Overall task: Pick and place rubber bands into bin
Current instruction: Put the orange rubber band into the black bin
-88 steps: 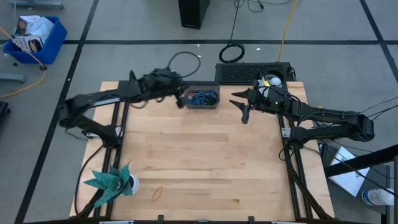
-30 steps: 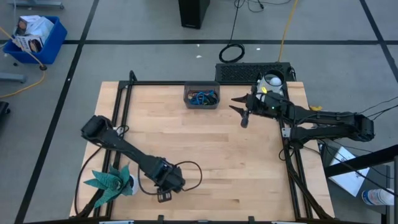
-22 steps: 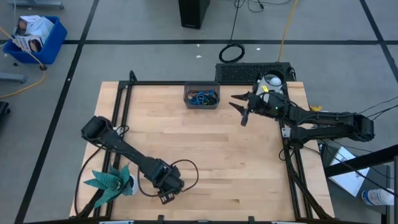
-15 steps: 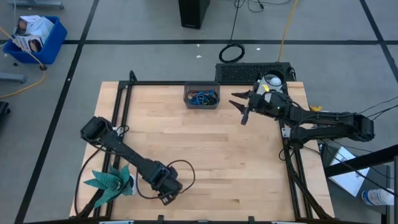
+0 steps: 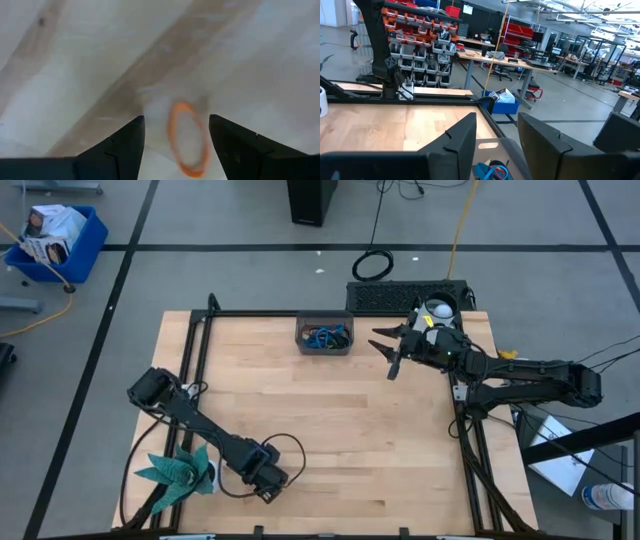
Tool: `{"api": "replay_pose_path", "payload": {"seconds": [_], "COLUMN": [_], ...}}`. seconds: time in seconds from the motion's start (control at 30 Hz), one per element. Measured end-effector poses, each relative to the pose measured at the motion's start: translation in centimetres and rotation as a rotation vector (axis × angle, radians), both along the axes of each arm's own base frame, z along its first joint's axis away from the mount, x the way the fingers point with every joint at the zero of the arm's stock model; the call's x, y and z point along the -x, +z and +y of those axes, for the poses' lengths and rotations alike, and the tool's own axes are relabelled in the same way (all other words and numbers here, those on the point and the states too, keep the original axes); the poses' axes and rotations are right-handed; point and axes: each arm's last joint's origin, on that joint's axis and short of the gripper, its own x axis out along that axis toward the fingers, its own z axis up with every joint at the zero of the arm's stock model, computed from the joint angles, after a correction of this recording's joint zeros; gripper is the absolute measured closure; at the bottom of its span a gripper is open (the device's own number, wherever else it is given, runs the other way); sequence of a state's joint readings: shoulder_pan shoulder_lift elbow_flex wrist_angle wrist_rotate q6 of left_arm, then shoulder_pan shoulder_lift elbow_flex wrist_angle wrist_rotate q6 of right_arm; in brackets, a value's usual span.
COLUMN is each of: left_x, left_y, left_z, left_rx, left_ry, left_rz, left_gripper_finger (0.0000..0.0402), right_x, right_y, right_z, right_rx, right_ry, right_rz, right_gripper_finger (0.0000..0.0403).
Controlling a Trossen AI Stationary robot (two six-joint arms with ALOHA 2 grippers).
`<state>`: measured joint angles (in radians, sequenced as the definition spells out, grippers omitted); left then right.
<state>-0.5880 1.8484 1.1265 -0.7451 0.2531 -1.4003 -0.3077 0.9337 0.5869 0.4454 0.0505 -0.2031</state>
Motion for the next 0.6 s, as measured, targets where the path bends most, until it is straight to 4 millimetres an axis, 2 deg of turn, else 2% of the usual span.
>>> {"api": "replay_pose_path", "payload": {"seconds": [0.6], "left_x": [-0.08], "left_y": [-0.52], "left_z": [0.35], "left_rx": [0.019], "left_ry": [0.007], "left_rz": [-0.017], "left_gripper_finger": [0.0174], "right_x": [0.0], "right_y": [0.0], "right_z": [0.0], "right_rx": [0.067], "right_ry": [-0.001], "right_rz": [0.026], "right_gripper_finger": [0.0261]}}
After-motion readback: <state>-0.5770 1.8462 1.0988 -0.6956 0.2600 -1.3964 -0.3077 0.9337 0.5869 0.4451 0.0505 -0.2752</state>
